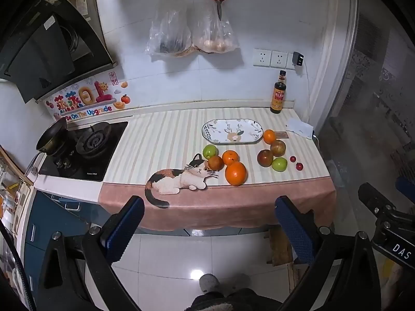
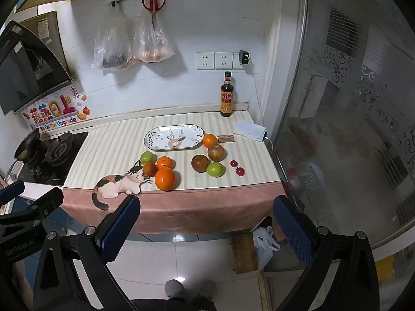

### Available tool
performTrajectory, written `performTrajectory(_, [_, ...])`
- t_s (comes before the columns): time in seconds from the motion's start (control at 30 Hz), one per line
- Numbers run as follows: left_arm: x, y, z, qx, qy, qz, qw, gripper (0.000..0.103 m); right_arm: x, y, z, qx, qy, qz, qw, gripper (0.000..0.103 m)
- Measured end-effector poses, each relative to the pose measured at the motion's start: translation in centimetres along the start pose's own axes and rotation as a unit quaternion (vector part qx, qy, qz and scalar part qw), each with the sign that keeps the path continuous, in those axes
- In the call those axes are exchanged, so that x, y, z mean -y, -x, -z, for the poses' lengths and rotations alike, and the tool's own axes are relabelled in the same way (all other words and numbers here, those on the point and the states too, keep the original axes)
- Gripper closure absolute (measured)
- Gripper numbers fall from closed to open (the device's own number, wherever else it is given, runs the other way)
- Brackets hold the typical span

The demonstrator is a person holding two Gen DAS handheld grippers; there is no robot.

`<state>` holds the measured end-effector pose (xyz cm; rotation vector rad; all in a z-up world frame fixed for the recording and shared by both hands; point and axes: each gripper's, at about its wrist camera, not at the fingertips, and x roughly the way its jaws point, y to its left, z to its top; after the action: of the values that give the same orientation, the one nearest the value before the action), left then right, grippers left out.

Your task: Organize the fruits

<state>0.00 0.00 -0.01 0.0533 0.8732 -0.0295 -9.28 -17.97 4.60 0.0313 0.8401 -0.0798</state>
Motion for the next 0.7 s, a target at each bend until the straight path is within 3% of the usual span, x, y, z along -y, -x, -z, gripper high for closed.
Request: performTrajectory(0.7, [-0.1,1.1,-0.9,0.011,0.004,-0.003,0.9999,0.0,-0.2,0.3,-0.4,-0.002,0.006,0.001,1.0,0.0])
